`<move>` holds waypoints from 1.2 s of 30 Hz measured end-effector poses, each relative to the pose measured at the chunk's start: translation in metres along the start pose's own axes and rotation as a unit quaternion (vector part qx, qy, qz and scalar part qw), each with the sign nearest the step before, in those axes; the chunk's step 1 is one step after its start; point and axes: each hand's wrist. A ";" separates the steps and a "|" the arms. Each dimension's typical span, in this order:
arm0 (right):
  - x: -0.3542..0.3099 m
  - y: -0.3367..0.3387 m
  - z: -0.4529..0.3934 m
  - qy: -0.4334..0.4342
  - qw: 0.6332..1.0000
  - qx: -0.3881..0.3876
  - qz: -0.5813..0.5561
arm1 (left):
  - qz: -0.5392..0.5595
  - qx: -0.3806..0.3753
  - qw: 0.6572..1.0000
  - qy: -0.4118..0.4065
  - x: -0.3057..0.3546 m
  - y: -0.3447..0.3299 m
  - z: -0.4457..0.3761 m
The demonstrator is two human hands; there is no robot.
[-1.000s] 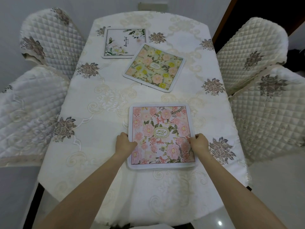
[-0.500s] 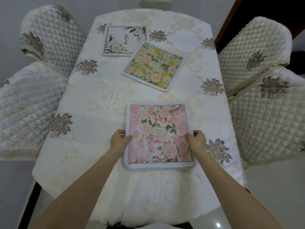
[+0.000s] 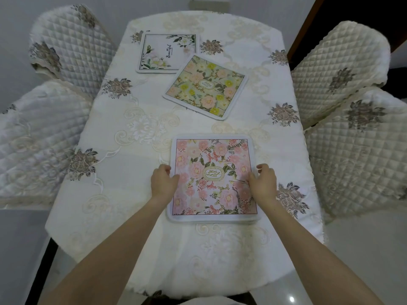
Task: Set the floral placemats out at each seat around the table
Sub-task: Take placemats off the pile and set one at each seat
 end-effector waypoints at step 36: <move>0.119 0.075 0.266 0.041 0.976 0.178 0.116 | -0.291 -0.230 0.697 -0.613 0.040 -0.052 0.212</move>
Point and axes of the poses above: each hand's wrist, its own z-axis away from the middle knuckle, its own y-axis out of the back of the hand, x = y × z, and after that the axes turned 2 degrees about -z, right-handed
